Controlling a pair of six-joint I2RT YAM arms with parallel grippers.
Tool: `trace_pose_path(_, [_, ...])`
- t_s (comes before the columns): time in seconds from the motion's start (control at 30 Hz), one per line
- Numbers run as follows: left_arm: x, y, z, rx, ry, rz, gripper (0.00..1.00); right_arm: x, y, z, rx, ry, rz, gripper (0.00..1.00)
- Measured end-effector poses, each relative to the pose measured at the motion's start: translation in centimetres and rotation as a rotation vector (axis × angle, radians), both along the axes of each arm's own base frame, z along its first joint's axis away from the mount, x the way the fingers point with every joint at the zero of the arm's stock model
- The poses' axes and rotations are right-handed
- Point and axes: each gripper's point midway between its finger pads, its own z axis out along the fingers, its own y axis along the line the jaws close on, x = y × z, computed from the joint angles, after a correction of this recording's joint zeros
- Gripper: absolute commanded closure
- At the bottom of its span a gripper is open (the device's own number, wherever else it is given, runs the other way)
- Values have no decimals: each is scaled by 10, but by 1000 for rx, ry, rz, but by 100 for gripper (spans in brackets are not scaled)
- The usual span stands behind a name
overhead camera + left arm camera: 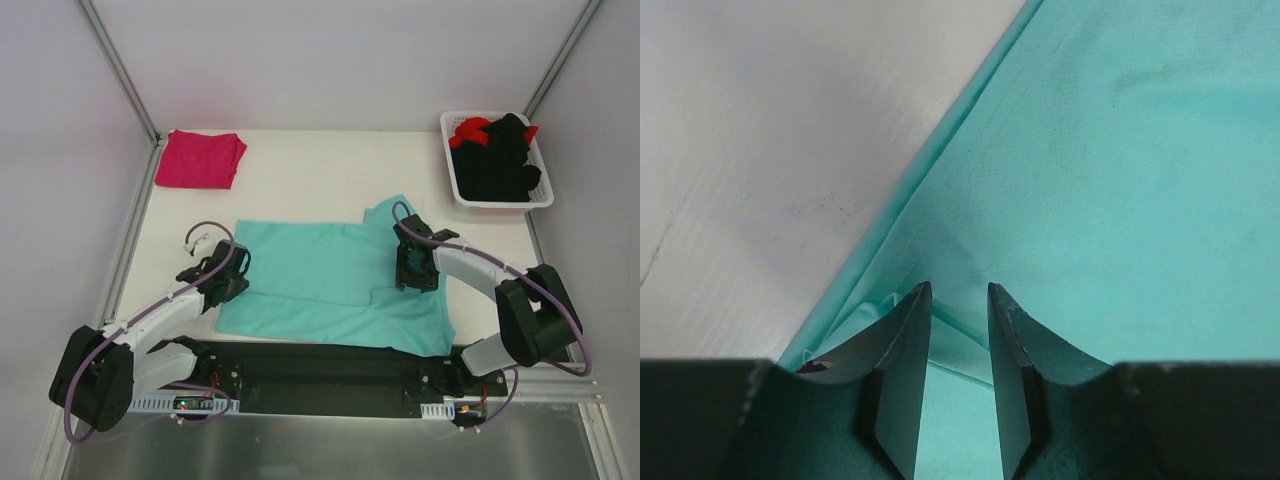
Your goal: Fold and stack the t-shirts
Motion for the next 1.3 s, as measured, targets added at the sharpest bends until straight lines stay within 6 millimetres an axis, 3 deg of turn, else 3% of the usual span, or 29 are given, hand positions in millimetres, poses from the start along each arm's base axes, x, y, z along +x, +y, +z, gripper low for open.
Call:
trace_pose_path(0.2, [-1, 2, 16, 17, 3, -18, 68, 1, 0, 19, -14, 5, 5, 42])
trace_pose_path(0.47, [56, -20, 96, 21, -137, -88, 66, 76, 25, 105, 79, -196, 31, 41])
trace_pose_path(0.6, [89, -35, 120, 14, -167, -141, 65, 109, 20, 123, 178, -227, 22, 42])
trace_pose_path(0.73, [118, -43, 118, -27, -146, -185, 65, 145, 14, 122, 244, -205, 51, 42])
trace_pose_path(0.97, [163, -57, 105, -81, -99, -244, 65, 210, 28, 105, 367, -167, 179, 45])
trace_pose_path(1.13, [176, -69, 108, -108, -114, -287, 65, 229, 29, 77, 454, -121, 225, 45])
trace_pose_path(1.3, [176, -70, 104, -105, -108, -303, 65, 240, 26, 55, 488, -90, 242, 45])
